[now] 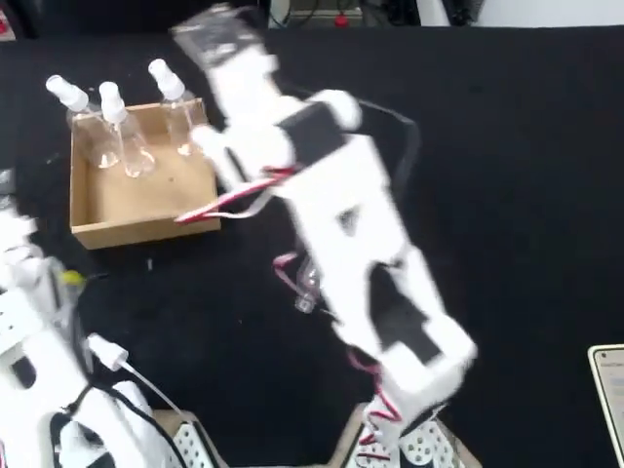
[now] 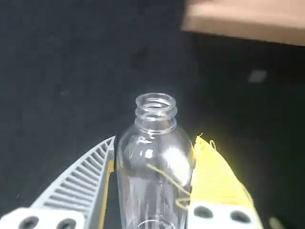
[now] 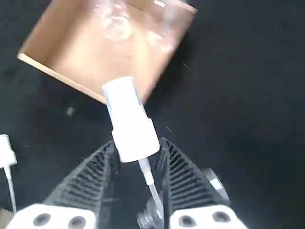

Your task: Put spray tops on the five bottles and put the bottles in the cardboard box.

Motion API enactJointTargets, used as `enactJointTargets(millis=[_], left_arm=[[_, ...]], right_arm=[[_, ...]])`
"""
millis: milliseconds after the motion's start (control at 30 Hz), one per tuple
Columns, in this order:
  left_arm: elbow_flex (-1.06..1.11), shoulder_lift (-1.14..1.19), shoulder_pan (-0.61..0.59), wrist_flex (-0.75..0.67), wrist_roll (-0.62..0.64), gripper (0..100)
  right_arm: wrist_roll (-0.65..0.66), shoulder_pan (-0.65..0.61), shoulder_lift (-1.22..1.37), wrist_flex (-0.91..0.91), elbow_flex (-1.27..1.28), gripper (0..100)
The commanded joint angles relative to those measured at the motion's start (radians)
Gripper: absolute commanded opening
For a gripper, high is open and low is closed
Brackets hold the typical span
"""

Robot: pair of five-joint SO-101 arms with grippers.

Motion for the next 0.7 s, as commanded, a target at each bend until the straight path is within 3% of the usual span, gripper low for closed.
enactJointTargets(millis=[0, 300, 467, 567, 667], left_arm=[[-0.142, -0.029, 0.3, 0.097, 0.11, 13], [-0.116, -0.029, 0.762, 0.084, 0.132, 13], [0.012, -0.028, 0.931, -0.126, 0.137, 13], [0.154, -0.028, 0.972, -0.281, 0.143, 13], [0.271, -0.028, 0.98, -0.422, 0.232, 13]], right_arm=[[0.011, 0.153, -0.246, -0.055, 0.272, 1.1], [0.11, 0.534, -0.512, -0.336, 0.961, 1.1], [0.206, 0.654, -0.651, -0.425, 1.25, 1.2], [0.275, 0.717, -0.697, -0.499, 1.411, 1.5], [0.328, 0.778, -0.705, -0.594, 1.531, 1.5]])
